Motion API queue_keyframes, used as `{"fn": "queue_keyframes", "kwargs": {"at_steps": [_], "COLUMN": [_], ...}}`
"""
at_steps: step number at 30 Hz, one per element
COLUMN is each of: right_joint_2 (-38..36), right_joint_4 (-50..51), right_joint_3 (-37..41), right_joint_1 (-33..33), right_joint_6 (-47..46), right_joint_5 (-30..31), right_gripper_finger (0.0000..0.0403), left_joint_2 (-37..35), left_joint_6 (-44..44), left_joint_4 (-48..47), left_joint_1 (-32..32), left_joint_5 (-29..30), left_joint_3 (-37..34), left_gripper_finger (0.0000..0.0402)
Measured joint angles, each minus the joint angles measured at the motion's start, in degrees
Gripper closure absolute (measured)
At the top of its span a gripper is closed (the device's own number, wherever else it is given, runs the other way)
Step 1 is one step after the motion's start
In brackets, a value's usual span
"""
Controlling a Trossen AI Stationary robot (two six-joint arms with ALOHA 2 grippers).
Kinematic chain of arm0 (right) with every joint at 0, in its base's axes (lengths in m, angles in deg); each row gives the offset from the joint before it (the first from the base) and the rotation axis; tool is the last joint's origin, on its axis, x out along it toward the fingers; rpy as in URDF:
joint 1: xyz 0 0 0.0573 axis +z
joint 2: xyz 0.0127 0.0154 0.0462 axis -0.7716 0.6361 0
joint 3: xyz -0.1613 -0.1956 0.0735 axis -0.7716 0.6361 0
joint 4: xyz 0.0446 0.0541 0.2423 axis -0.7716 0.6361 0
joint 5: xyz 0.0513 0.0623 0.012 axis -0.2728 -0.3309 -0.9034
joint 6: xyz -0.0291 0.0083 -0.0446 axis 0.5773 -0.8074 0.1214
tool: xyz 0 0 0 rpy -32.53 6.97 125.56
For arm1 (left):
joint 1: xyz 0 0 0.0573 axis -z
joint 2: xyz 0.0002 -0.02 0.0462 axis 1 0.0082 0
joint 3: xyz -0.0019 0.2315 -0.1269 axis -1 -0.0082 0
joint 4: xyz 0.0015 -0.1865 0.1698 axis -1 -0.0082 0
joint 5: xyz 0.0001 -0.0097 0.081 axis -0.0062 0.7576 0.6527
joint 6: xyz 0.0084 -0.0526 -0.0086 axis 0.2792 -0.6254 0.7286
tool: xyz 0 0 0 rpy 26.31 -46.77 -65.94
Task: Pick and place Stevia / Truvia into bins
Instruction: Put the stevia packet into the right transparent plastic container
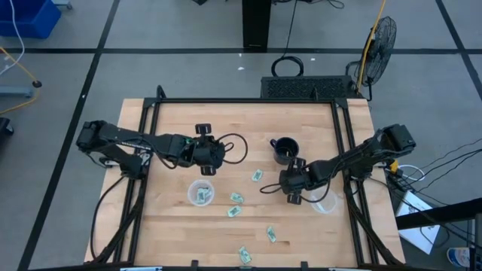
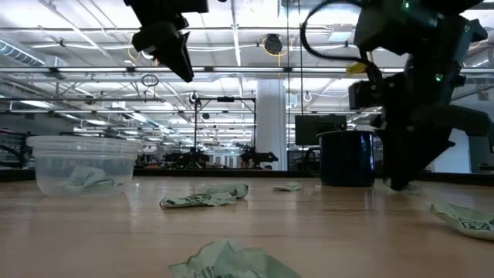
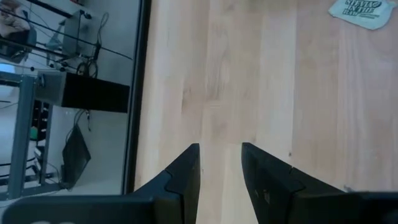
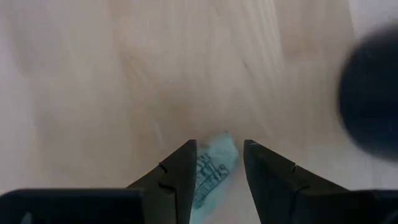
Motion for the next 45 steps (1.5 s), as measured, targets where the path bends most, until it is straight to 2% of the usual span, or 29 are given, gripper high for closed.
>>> {"fn": "queue_keyframes", "kwargs": {"at_steps": [5, 9, 18, 29, 36, 39, 45], "right_joint_2": [-0.2, -0.3, -0.2, -1.5, -6.8, -10.0, -15.9], "right_joint_4": [-0.4, -0.4, -0.2, -3.8, -6.6, -2.7, 17.0], "right_joint_3": [1.5, 2.0, 2.1, 2.4, 2.2, 0.4, -6.7], "right_joint_1": [0.0, 0.1, 0.1, 0.2, 1.5, 2.5, 5.8], "right_joint_6": [-3.3, -4.5, -3.7, -1.5, -1.5, -3.2, -10.9], "right_joint_5": [0.1, 0.2, -0.3, 0.1, 0.0, -0.4, -4.9], "right_gripper_finger": [0.0276, 0.0291, 0.0394, 0.0402, 0.0402, 0.0402, 0.0403], "left_joint_2": [0.0, 0.0, 0.0, 0.0, 0.0, 0.0, 0.0], "left_joint_6": [-0.1, -0.1, -0.3, -0.4, -0.4, -0.6, -2.1], "left_joint_4": [0.0, 0.0, 0.0, 0.0, 0.1, 0.2, 0.2], "left_joint_1": [0.0, 0.0, 0.0, 0.0, 0.0, 0.0, 0.0], "left_joint_5": [-1.7, -3.1, -3.1, -3.2, -3.2, -3.6, -3.7], "left_joint_3": [0.0, 0.0, 0.0, 0.0, 0.0, 0.0, 0.0], "left_gripper_finger": [0.0277, 0.0277, 0.0277, 0.0277, 0.0277, 0.0277, 0.0277]}}
